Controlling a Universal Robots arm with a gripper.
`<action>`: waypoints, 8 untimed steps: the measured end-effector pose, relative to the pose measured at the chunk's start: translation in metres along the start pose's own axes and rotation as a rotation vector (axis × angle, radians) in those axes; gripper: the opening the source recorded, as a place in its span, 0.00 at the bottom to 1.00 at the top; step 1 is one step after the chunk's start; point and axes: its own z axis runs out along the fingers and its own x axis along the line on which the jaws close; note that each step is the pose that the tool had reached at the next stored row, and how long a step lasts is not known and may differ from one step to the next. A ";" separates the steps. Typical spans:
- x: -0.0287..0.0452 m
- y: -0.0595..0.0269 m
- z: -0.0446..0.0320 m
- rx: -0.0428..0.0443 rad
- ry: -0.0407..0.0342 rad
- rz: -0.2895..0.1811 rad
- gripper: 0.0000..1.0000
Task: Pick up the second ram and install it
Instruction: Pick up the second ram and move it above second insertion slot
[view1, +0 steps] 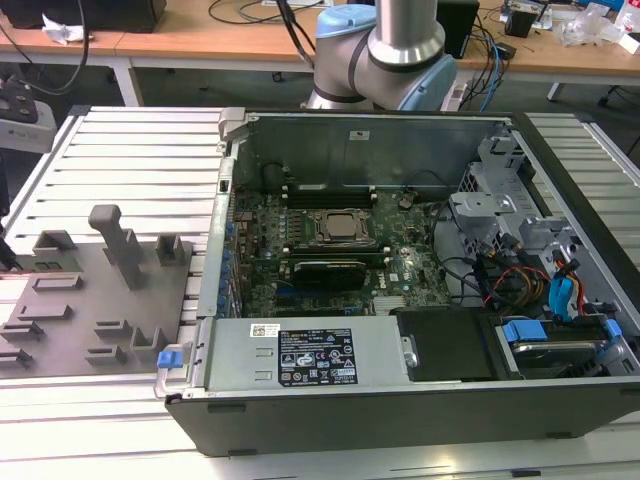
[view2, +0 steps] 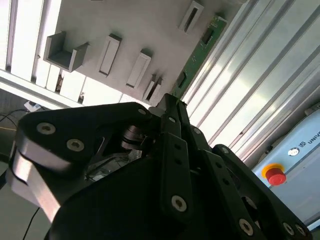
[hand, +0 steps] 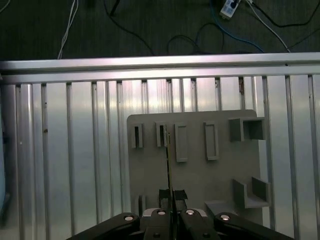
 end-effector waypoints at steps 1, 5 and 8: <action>-0.0001 0.0002 -0.0034 -0.0001 0.0000 0.000 0.13; -0.0005 0.0008 -0.0185 0.0000 -0.0001 0.000 0.13; -0.0007 0.0013 -0.0278 0.0000 0.0000 0.000 0.13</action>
